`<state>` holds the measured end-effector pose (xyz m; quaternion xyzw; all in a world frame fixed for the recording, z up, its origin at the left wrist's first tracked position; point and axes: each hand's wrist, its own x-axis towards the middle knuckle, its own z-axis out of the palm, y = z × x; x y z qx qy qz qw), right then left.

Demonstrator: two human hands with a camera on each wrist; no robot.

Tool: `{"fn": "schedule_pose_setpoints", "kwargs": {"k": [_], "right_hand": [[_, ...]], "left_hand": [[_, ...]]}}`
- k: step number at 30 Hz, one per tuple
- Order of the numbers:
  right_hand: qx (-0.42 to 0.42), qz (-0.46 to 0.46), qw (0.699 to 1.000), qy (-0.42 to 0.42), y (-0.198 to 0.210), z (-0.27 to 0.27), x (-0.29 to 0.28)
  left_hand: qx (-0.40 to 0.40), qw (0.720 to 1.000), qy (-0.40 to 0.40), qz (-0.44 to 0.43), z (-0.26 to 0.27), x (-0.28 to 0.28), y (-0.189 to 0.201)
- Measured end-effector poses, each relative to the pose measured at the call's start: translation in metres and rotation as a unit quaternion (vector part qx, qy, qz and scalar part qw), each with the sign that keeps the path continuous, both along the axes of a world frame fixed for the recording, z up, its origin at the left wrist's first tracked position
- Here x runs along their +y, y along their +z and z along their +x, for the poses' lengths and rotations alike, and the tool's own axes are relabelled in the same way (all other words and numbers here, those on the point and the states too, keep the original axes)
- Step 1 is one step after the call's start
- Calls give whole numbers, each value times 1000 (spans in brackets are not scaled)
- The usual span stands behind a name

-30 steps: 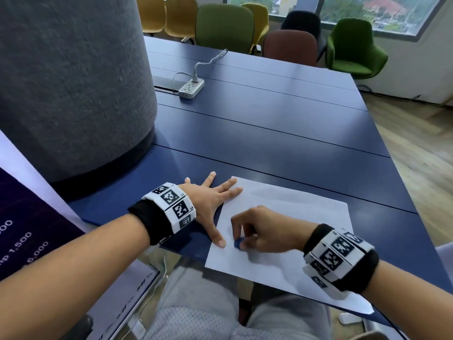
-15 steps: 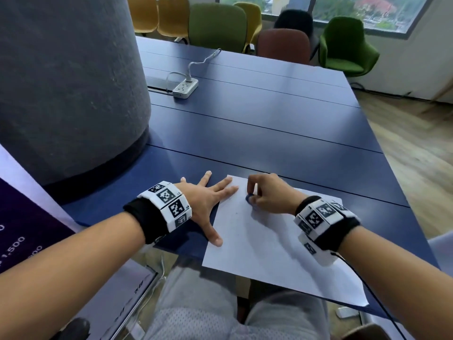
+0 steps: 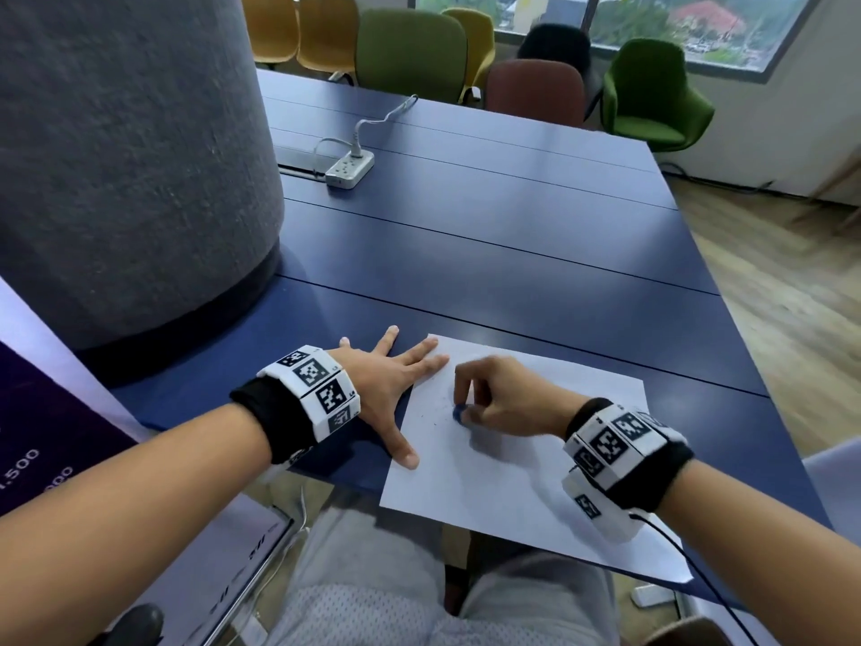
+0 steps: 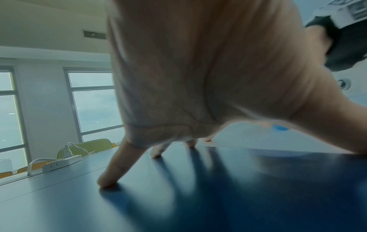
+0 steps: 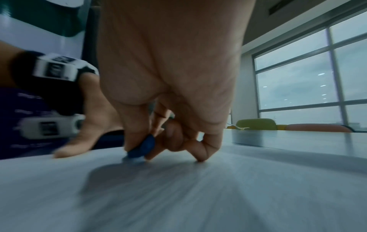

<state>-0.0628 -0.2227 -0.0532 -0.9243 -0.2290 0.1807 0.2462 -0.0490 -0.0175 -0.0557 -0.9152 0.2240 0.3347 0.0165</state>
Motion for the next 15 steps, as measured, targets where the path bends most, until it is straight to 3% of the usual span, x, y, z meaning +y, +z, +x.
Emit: {"fn": "schedule_pose_setpoints", "kwargs": {"k": [3, 8, 13, 15], "right_hand": [[64, -40, 994, 84, 4, -18, 1], [12, -12, 1000, -2, 3, -4, -1], [86, -54, 988, 115, 7, -26, 1], [60, -55, 993, 84, 8, -18, 1]], "left_hand": [[1, 1000, 1, -1, 0, 0, -1], [6, 1000, 7, -2, -1, 0, 1], [5, 1000, 5, 0, 0, 0, 1], [8, 1000, 6, 1, 0, -1, 1]]}}
